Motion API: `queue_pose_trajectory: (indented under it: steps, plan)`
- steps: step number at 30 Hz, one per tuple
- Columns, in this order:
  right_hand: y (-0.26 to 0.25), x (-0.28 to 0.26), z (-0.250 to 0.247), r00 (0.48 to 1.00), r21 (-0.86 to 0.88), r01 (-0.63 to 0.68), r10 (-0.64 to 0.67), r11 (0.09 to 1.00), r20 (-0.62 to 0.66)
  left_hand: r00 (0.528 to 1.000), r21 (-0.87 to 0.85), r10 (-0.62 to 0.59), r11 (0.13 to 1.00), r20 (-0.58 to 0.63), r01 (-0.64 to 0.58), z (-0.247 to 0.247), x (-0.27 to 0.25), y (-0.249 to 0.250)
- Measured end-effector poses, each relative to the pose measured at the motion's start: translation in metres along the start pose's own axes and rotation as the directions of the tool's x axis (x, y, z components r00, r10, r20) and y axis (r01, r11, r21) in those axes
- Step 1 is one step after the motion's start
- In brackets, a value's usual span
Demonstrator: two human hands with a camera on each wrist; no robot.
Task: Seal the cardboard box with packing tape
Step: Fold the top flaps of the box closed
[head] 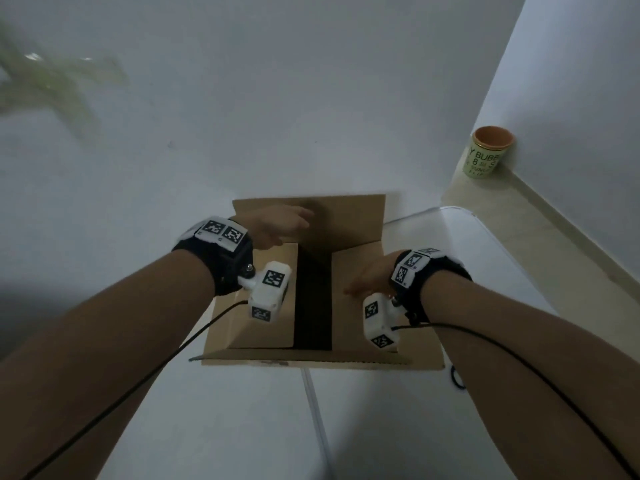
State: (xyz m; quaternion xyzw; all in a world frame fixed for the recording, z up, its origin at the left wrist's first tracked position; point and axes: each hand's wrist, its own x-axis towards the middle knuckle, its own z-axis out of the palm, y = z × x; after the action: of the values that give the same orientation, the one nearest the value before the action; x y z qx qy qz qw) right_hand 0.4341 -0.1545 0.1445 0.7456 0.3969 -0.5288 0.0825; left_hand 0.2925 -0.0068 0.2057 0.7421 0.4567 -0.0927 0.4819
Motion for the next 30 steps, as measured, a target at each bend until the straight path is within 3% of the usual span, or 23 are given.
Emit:
queue_pose_trajectory:
  steps: [4, 8, 11, 13, 15, 17, 18, 21, 24, 28, 30]
  plan:
    - [-0.006, 0.012, 0.001, 0.996, -0.035, -0.008, 0.006, 0.999, -0.085, 1.0, -0.016, -0.027, 1.0, 0.006, 0.027, -0.002, -0.01, -0.021]
    - [-0.014, -0.007, 0.006, 0.997, -0.055, 0.009, -0.013, 0.998, -0.078, 0.998, 0.103, 0.063, 0.993, -0.01, -0.062, 0.0, -0.035, -0.031]
    - [-0.015, -0.016, 0.008, 0.991, 0.039, 0.031, -0.025, 0.999, -0.131, 0.988, 0.301, 0.087, 0.946, 0.13, -0.123, 0.008, -0.061, -0.037]
    - [-0.018, -0.021, 0.012, 0.991, -0.01, 0.034, -0.035, 0.999, -0.127, 0.935, 0.4, -0.047, 0.911, 0.351, -0.104, 0.014, -0.079, -0.042]
    - [-0.021, -0.031, 0.012, 0.99, -0.093, 0.025, -0.038, 0.995, -0.136, 0.832, 0.501, -0.222, 0.862, 0.509, -0.076, 0.021, -0.093, -0.045]
    - [-0.022, -0.037, 0.013, 0.984, -0.109, 0.029, -0.048, 0.994, -0.171, 0.781, 0.563, -0.291, 0.821, 0.553, -0.093, 0.029, -0.107, -0.05]
    - [-0.023, -0.041, 0.014, 0.982, -0.107, 0.03, -0.049, 0.994, -0.185, 0.788, 0.591, -0.289, 0.798, 0.544, -0.115, 0.035, -0.113, -0.053]
    - [-0.021, -0.045, 0.012, 0.968, -0.078, 0.057, -0.074, 0.995, -0.24, 0.889, 0.651, -0.169, 0.74, 0.426, -0.171, 0.049, -0.122, -0.068]
    - [-0.024, -0.059, 0.008, 0.943, -0.053, 0.096, -0.108, 0.994, -0.314, 0.979, 0.623, 0.038, 0.766, 0.199, -0.156, 0.044, -0.119, -0.078]
    - [-0.018, -0.052, 0.004, 0.883, 0.123, 0.186, -0.11, 0.975, -0.457, 0.977, 0.552, 0.167, 0.831, -0.133, -0.067, 0.036, -0.095, -0.095]
    - [-0.009, -0.049, 0.008, 0.764, 0.146, 0.201, -0.062, 0.969, -0.642, 0.94, 0.537, 0.142, 0.842, -0.31, 0.05, 0.053, -0.081, -0.113]
